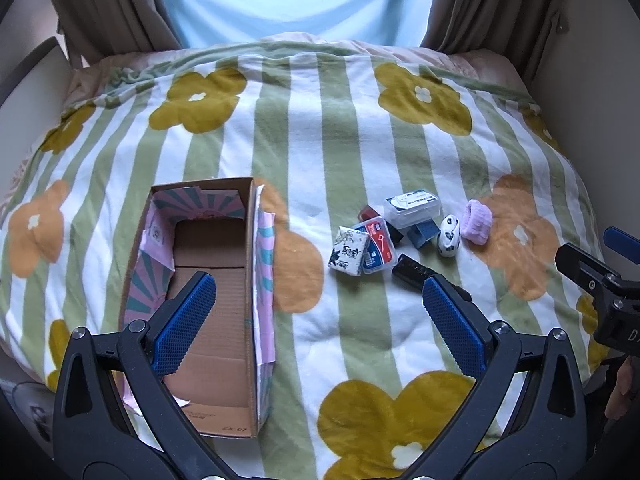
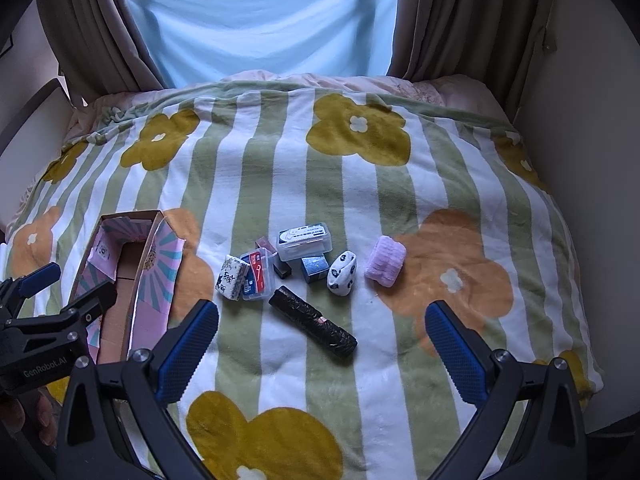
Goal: Organize objects
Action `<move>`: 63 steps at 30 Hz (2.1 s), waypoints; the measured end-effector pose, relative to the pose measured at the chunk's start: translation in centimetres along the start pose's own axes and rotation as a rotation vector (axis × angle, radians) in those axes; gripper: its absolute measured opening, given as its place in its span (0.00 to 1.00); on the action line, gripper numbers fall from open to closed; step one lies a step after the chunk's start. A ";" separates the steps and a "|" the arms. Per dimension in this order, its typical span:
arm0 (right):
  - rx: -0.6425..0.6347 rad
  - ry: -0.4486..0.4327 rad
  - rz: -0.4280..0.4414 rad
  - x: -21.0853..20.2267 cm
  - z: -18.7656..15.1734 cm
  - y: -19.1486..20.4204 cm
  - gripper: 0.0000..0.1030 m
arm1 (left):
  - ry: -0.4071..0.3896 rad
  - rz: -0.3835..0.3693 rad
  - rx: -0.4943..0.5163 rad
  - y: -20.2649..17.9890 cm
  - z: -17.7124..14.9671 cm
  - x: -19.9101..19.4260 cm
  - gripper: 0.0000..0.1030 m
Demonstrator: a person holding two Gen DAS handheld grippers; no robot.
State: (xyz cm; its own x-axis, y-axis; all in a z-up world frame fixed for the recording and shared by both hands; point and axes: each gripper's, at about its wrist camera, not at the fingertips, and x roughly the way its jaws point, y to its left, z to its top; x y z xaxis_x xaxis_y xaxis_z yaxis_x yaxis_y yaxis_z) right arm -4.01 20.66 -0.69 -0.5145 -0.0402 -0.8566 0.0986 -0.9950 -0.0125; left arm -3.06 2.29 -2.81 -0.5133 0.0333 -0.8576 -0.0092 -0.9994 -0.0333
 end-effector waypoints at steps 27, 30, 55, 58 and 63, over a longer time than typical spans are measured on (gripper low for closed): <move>0.286 0.204 0.085 23.0 1.9 -12.6 0.96 | 0.281 -0.166 -0.062 -2.0 1.2 23.1 0.83; 0.310 0.226 0.090 24.9 1.8 -12.9 0.94 | 0.305 -0.206 -0.070 -1.8 0.9 24.3 0.81; 0.420 0.321 0.030 29.5 0.4 -13.0 0.41 | 0.316 -0.285 -0.100 -0.8 0.4 26.2 0.48; 0.411 0.319 0.026 29.0 0.3 -12.7 0.41 | 0.314 -0.279 -0.097 -0.9 0.5 25.9 0.47; 0.398 0.298 0.029 27.1 0.7 -12.1 0.41 | 0.293 -0.274 -0.097 -0.9 1.2 24.3 0.47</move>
State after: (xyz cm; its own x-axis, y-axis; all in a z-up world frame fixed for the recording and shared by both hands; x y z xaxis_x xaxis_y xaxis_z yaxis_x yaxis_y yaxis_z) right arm -19.72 31.56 -23.45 -0.2451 -0.0982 -0.9645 -0.2539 -0.9536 0.1616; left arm -16.51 4.01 -23.00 -0.2371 0.3130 -0.9197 -0.0233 -0.9482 -0.3167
